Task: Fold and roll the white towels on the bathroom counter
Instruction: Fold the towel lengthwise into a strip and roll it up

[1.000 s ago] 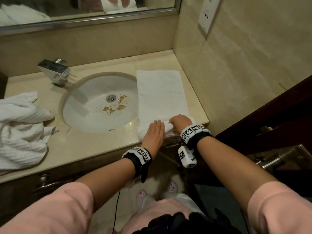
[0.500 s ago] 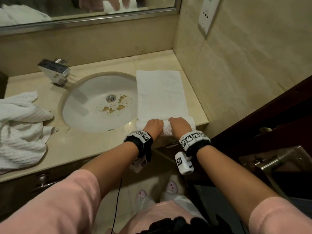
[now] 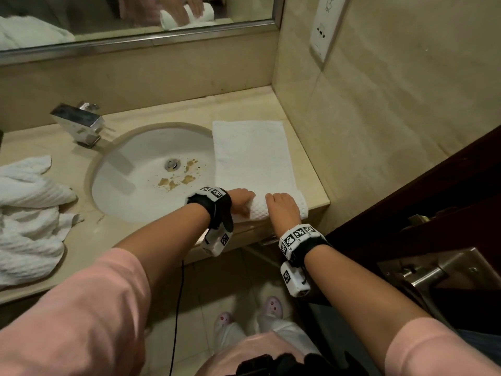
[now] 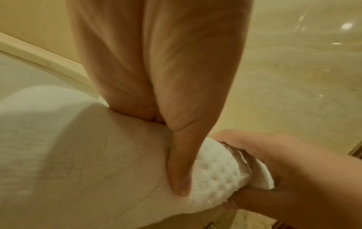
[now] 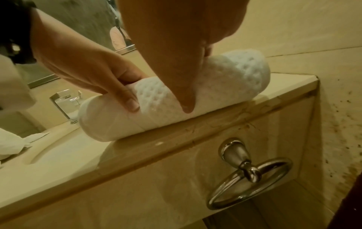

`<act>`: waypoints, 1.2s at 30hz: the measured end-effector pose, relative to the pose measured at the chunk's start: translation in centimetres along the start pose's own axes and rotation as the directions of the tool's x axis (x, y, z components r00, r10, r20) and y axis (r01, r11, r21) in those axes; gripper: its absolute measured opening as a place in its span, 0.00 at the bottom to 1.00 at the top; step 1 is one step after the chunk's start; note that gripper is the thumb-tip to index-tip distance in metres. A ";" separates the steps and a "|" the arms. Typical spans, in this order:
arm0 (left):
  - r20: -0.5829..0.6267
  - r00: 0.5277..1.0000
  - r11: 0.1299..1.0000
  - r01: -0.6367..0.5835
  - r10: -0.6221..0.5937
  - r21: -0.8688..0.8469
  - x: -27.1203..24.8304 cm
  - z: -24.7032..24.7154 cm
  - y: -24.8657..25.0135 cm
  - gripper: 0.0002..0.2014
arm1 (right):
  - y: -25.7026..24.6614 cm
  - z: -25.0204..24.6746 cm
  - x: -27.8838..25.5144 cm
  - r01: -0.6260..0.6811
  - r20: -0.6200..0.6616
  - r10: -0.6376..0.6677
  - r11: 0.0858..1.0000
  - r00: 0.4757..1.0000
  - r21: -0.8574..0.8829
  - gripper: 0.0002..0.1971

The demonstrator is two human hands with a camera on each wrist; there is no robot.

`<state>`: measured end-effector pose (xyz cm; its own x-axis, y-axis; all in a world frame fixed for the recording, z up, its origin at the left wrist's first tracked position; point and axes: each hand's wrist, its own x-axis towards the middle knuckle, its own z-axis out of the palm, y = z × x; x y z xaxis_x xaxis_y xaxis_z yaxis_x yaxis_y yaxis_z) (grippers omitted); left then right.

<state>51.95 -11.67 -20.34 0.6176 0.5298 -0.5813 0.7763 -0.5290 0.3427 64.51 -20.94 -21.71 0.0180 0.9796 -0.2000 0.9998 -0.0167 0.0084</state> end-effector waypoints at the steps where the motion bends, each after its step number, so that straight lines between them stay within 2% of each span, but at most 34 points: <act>1: -0.014 1.000 1.000 -0.002 0.002 0.015 0.1 0.1 0.1 0.18 | 0.1 -0.4 0.5 -0.003 0.037 0.003 1.000 0.999 -0.008 0.14; 3: -0.084 0.995 0.986 -0.031 0.045 0.163 -0.1 0.6 0.2 0.18 | 0.2 -1.0 1.5 -0.021 0.097 0.022 1.000 0.995 -0.011 0.13; 5: -0.185 0.982 0.967 0.003 0.046 0.256 -0.7 1.9 0.3 0.19 | 0.5 -1.6 2.6 -0.037 0.148 0.037 0.999 0.988 -0.007 0.13; 8: -0.336 0.940 0.901 0.092 0.062 0.424 -1.8 4.5 1.2 0.31 | 0.9 -2.0 3.9 -0.051 0.229 0.047 0.999 0.972 0.010 0.14; 11: -0.388 0.921 0.893 0.157 0.021 0.422 -1.8 6.2 1.4 0.34 | 1.2 -2.3 4.8 -0.049 0.277 0.036 0.998 0.960 0.043 0.14; 15: -0.338 0.941 0.918 0.134 0.000 0.373 -0.8 4.4 1.2 0.25 | 1.6 -2.4 5.7 -0.058 0.298 0.019 0.991 0.954 0.121 0.14; 19: -0.211 0.977 0.950 0.069 -0.003 0.304 -0.3 1.5 0.6 0.19 | 2.1 -2.3 6.5 -0.118 0.360 0.039 0.972 0.932 0.201 0.16; 22: -0.141 0.990 0.972 0.029 0.004 0.232 0.4 -0.1 0.2 0.19 | 2.3 -1.5 6.7 -0.145 0.365 0.037 0.951 0.930 0.273 0.23; 26: -0.085 0.996 0.987 0.003 0.011 0.158 1.2 -1.0 -0.5 0.25 | 2.4 -1.4 7.1 -0.170 0.360 0.061 0.946 0.931 0.277 0.26; 28: -0.059 0.998 0.992 0.005 0.003 0.128 1.6 -1.5 -0.9 0.25 | 2.7 -1.7 7.1 -0.176 0.321 0.087 0.949 0.943 0.260 0.33; 31: 0.006 1.000 0.995 0.005 -0.006 0.099 2.2 -2.6 -1.4 0.26 | 3.0 -1.6 6.4 -0.144 0.182 0.104 0.965 0.978 0.221 0.40; 33: 0.051 0.999 0.995 -0.012 0.007 0.100 2.8 -3.3 -1.9 0.27 | 3.1 -1.2 5.8 -0.077 0.070 0.062 0.970 0.996 0.230 0.42; 36: 0.092 0.995 0.994 -0.044 0.035 0.097 3.5 -3.9 -2.4 0.27 | 3.3 -0.4 4.5 0.066 -0.031 -0.061 0.977 0.998 0.201 0.44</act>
<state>52.79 -5.96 -20.30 0.6302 0.4477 -0.6343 0.7326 -0.6136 0.2948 67.93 -16.48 -22.19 -0.0428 0.9846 -0.1695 0.9794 0.0078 -0.2017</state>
